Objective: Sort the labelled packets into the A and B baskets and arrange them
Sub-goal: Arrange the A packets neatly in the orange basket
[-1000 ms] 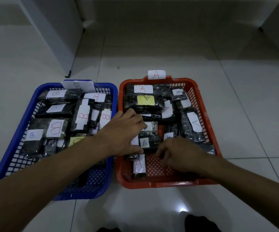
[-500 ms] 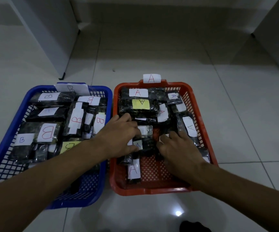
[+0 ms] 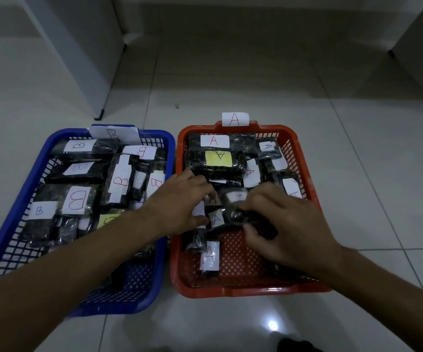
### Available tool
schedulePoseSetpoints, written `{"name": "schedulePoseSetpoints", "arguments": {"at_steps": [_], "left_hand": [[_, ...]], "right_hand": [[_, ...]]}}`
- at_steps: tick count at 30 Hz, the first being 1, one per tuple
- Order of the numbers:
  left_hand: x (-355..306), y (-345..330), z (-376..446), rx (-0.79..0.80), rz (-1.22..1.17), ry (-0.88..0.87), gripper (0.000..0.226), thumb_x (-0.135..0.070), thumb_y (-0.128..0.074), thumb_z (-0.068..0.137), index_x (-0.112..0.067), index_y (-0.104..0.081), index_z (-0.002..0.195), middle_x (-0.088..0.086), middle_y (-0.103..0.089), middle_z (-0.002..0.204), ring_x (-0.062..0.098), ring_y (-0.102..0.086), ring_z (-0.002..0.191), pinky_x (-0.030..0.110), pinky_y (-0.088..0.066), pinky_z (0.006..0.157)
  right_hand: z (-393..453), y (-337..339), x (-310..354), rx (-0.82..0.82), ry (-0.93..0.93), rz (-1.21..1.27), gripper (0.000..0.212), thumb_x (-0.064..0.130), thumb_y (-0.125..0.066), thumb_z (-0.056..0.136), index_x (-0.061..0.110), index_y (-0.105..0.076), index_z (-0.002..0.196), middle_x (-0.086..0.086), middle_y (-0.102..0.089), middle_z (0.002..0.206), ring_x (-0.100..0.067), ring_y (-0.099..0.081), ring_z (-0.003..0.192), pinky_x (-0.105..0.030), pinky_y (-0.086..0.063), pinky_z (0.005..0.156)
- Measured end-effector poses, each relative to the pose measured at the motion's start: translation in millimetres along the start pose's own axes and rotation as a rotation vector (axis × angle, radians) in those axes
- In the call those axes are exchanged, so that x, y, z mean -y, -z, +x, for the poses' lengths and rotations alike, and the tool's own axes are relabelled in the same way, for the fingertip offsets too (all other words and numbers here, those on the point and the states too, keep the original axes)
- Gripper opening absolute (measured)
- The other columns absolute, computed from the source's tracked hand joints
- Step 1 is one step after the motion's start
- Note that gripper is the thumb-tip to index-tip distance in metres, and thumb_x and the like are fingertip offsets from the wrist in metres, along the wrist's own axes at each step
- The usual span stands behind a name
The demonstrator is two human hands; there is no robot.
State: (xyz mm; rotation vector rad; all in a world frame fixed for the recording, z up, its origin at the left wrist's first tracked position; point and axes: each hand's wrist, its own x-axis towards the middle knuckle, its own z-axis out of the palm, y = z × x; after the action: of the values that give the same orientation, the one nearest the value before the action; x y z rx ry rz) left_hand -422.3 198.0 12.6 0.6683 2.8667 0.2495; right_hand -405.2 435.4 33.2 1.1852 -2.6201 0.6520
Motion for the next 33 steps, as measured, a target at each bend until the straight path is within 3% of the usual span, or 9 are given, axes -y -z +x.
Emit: {"name": "schedulePoseSetpoints", "arguments": {"at_steps": [4,7,15,17,19,22,26,29,33], "left_hand": [[1.4,2.6,-2.6,-0.016,-0.038,0.041,0.053,-0.051,-0.071,0.078,-0.030,-0.049,0.122,-0.012,-0.051,0.123,0.011,-0.038,0.116,0.032,-0.034,0.095],[-1.0,2.3,-3.3,-0.004,-0.004,0.030,0.052,-0.054,-0.067,0.080,-0.032,-0.049,0.124,-0.015,-0.049,0.127,0.010,-0.034,0.122,0.032,-0.029,0.097],[-7.1,0.0,2.0,0.036,0.068,0.009,0.052,-0.060,-0.061,0.082,-0.035,-0.052,0.126,-0.016,-0.046,0.130,0.011,-0.030,0.124,0.032,-0.025,0.095],[-9.0,0.9,1.7,0.059,0.091,0.005,0.058,-0.065,-0.059,0.080,-0.035,-0.051,0.128,-0.016,-0.045,0.132,0.012,-0.030,0.125,0.033,-0.025,0.096],[-11.7,1.4,2.3,0.093,0.114,-0.001,0.064,-0.070,-0.057,0.078,-0.035,-0.049,0.131,-0.015,-0.043,0.134,0.013,-0.029,0.126,0.034,-0.025,0.097],[-16.4,4.3,5.1,0.210,0.121,-0.020,0.076,-0.073,-0.060,0.073,-0.032,-0.049,0.136,-0.011,-0.041,0.135,0.016,-0.025,0.127,0.037,-0.025,0.102],[-21.5,7.4,10.6,0.326,0.129,-0.074,0.087,-0.074,-0.061,0.071,-0.031,-0.041,0.144,-0.008,-0.041,0.139,0.019,-0.021,0.129,0.041,-0.025,0.106],[-27.5,2.2,12.8,0.356,0.132,-0.126,0.075,-0.072,-0.057,0.077,-0.034,-0.046,0.140,-0.010,-0.040,0.143,0.020,-0.020,0.130,0.041,-0.021,0.102],[-34.6,-2.7,11.9,0.458,0.173,-0.139,0.055,-0.064,-0.046,0.090,-0.028,-0.058,0.129,-0.005,-0.040,0.148,0.024,-0.017,0.137,0.048,-0.015,0.107]], "right_hand": [[-8.0,-23.6,-2.0,0.359,-0.045,-0.017,0.033,0.038,-0.064,0.086,0.026,-0.050,0.113,0.004,-0.041,0.132,-0.012,-0.062,0.090,-0.030,-0.059,0.069],[-9.9,-33.9,-5.1,0.523,-0.174,-0.037,0.050,0.044,-0.073,0.081,0.027,-0.043,0.118,0.003,-0.011,0.159,-0.021,-0.060,0.108,-0.039,-0.057,0.084],[2.4,-46.7,1.9,0.612,-0.362,0.066,0.050,0.044,-0.079,0.077,0.028,-0.035,0.093,0.005,0.015,0.165,-0.026,-0.063,0.089,-0.038,-0.053,0.070],[3.9,-46.2,5.5,0.609,-0.358,0.032,0.045,0.034,-0.075,0.081,0.027,-0.033,0.096,0.001,0.010,0.166,-0.029,-0.064,0.089,-0.037,-0.053,0.068],[6.0,-41.2,10.9,0.546,-0.317,-0.016,0.029,0.021,-0.065,0.084,0.020,-0.046,0.105,-0.005,-0.017,0.163,-0.033,-0.065,0.092,-0.040,-0.055,0.072],[5.7,-25.8,20.9,0.361,-0.234,-0.036,0.022,0.007,-0.060,0.079,0.015,-0.057,0.100,-0.005,-0.064,0.108,-0.026,-0.064,0.073,-0.043,-0.057,0.060],[-1.0,-5.7,27.0,0.253,-0.281,-0.121,0.024,-0.001,-0.071,0.064,0.017,-0.060,0.076,0.003,-0.064,0.071,-0.017,-0.058,0.052,-0.032,-0.051,0.042],[-8.5,-5.8,26.6,0.401,-0.308,-0.222,0.024,0.003,-0.073,0.067,0.018,-0.068,0.084,0.001,-0.068,0.086,-0.019,-0.064,0.058,-0.031,-0.051,0.045],[-15.0,-10.7,27.7,0.581,-0.270,-0.311,0.025,0.014,-0.063,0.089,0.021,-0.067,0.112,0.001,-0.053,0.125,-0.023,-0.067,0.092,-0.038,-0.053,0.076]]}}
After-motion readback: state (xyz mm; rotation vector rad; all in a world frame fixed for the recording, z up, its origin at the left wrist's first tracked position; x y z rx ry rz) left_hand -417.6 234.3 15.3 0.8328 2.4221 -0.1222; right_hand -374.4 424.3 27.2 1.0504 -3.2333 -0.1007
